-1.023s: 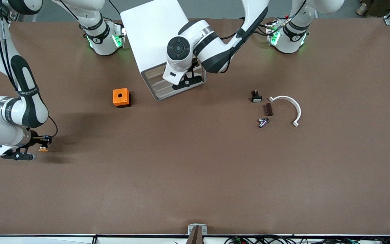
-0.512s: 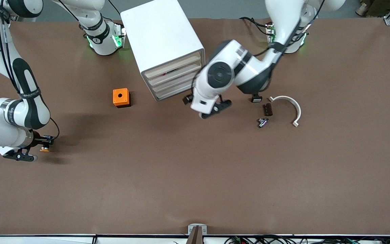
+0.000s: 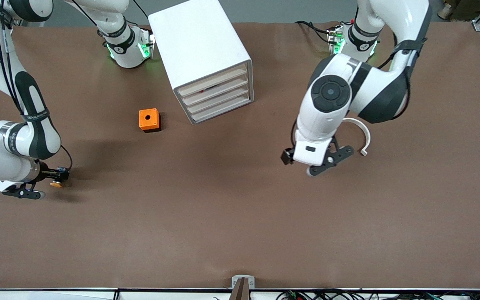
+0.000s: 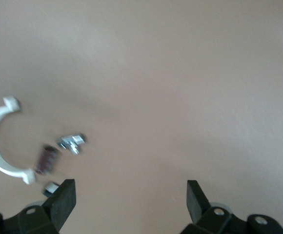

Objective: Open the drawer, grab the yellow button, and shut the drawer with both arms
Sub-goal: 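Lower the button onto the table while the left gripper withdraws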

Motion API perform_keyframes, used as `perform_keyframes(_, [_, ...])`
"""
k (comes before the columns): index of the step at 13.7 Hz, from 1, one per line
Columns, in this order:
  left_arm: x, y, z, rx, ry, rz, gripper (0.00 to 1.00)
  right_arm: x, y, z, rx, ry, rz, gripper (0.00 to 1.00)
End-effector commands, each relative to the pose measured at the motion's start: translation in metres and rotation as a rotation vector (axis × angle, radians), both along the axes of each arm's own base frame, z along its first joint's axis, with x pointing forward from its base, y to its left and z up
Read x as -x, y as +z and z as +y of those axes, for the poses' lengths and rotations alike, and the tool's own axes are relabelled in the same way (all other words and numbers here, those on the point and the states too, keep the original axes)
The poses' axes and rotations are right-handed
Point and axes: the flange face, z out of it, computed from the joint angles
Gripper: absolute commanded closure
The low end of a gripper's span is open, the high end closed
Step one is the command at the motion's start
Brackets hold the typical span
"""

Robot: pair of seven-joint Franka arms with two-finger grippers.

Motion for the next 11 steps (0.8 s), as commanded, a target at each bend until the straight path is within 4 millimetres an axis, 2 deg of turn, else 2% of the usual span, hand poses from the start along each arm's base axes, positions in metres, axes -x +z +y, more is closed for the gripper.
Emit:
perform_keyframes(1, [-0.016,0.03,0.055,-0.024,-0.045,-0.025,0.0,-0.004,0.018,0.004,0.007,0.023,0.018,0.0])
perform_keyframes(2, [-0.023,0.041,0.08,-0.023,-0.069,-0.032,0.0,-0.005,0.032,0.007,0.01,0.024,0.023,0.0])
perform_keyframes(5, [-0.031,0.073,0.134,-0.022,-0.128,-0.055,0.0,-0.005,0.068,0.018,0.011,0.03,0.032,0.0])
perform_keyframes(8, [-0.027,0.101,0.184,-0.03,-0.205,-0.033,0.0,-0.003,0.112,0.039,0.013,0.039,0.039,0.0])
perform_keyframes(11, [-0.013,0.131,0.218,-0.033,-0.323,-0.01,0.0,0.005,0.165,0.061,0.021,0.051,0.051,0.0])
